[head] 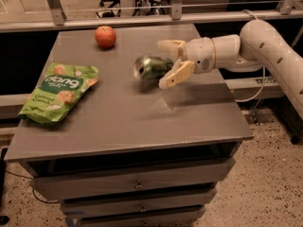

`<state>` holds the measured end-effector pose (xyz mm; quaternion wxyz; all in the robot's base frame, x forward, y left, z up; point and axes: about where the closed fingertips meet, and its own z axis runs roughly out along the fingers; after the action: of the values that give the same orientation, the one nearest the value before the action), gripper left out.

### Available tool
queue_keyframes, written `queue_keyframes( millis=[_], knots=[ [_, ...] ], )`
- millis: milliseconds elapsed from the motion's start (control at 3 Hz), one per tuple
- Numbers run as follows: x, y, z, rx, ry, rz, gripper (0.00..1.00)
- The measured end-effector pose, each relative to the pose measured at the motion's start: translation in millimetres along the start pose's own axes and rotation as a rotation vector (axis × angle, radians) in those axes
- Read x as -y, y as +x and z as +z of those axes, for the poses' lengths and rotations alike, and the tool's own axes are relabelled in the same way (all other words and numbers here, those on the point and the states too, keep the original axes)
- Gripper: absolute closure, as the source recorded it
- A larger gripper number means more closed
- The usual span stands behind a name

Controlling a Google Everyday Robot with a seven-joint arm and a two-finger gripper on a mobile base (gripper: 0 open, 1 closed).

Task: Knock green can over

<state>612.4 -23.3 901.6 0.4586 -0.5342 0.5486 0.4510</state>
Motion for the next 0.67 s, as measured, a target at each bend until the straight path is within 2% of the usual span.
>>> queue_keyframes(
  millis=[333,667],
  knots=[
    [-30.0,4.8,-0.7,0.02,-0.051,0.033,0.0],
    [-28.9,10.6,-3.2,0.011,-0.053,0.034,0.0]
  ],
)
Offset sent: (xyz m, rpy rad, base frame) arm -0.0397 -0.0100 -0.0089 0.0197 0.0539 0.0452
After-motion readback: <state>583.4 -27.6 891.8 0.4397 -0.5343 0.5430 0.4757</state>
